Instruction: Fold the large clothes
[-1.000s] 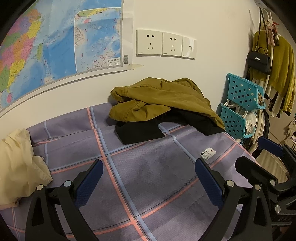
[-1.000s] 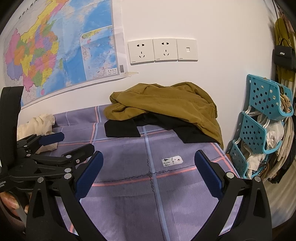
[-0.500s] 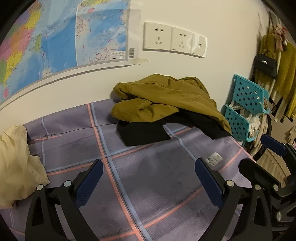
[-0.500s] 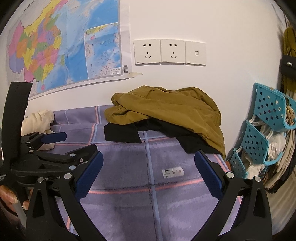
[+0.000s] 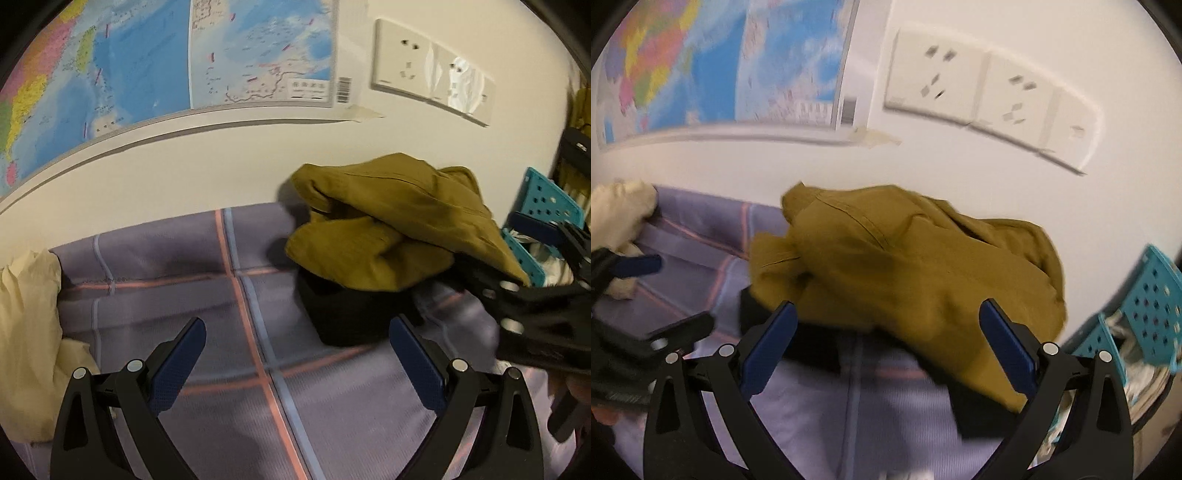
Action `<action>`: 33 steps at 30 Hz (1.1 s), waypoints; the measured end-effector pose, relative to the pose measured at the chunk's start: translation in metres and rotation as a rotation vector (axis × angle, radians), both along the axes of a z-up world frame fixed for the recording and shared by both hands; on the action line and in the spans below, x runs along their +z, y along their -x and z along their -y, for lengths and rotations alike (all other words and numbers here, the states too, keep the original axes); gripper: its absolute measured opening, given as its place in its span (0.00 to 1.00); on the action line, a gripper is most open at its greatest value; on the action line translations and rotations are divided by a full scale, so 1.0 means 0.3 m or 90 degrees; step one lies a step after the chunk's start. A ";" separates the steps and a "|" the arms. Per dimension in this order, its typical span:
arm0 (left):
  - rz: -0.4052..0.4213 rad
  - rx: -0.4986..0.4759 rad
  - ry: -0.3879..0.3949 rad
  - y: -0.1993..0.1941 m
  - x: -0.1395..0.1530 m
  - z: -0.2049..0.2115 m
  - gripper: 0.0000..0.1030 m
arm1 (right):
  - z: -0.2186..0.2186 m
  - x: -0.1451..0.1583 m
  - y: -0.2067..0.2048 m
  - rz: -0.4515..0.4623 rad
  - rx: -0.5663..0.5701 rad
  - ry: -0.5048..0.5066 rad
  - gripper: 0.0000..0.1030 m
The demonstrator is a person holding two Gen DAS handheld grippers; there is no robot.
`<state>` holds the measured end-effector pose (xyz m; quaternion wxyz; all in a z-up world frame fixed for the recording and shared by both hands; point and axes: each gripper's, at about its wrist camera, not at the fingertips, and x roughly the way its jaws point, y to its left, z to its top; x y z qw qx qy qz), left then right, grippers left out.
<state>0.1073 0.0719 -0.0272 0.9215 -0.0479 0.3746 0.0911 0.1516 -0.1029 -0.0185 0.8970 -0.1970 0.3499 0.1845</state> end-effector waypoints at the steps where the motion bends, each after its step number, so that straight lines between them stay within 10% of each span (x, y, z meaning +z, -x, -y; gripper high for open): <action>1: -0.003 0.004 -0.001 -0.016 -0.004 -0.008 0.93 | -0.010 -0.013 -0.024 0.000 0.000 0.008 0.93; 6: -0.005 0.008 0.004 -0.063 -0.023 -0.025 0.93 | -0.026 -0.035 -0.104 -0.022 0.041 0.008 0.61; 8: -0.010 0.004 0.005 -0.079 -0.034 -0.022 0.93 | -0.002 -0.016 -0.095 -0.008 0.049 0.035 0.05; 12: -0.014 -0.004 0.017 -0.117 -0.058 -0.028 0.93 | 0.100 0.093 -0.080 0.013 0.017 -0.010 0.14; 14: -0.016 -0.004 0.022 -0.136 -0.068 -0.032 0.93 | 0.080 0.102 -0.075 0.006 0.029 0.003 0.64; 15: -0.018 -0.005 0.026 -0.144 -0.072 -0.034 0.93 | 0.055 0.097 -0.064 0.007 0.054 0.008 0.69; 21: -0.023 -0.008 0.044 -0.160 -0.077 -0.053 0.93 | -0.121 -0.029 -0.095 0.033 0.130 0.143 0.72; 22: -0.021 -0.008 0.044 -0.160 -0.076 -0.055 0.93 | -0.123 -0.025 -0.108 0.033 0.134 0.136 0.66; 25: -0.008 -0.023 0.047 -0.168 -0.065 -0.065 0.93 | -0.082 0.069 -0.122 0.013 0.124 0.076 0.04; 33: 0.051 -0.089 0.066 -0.150 -0.012 -0.035 0.93 | 0.253 0.429 -0.137 0.045 0.024 -0.145 0.03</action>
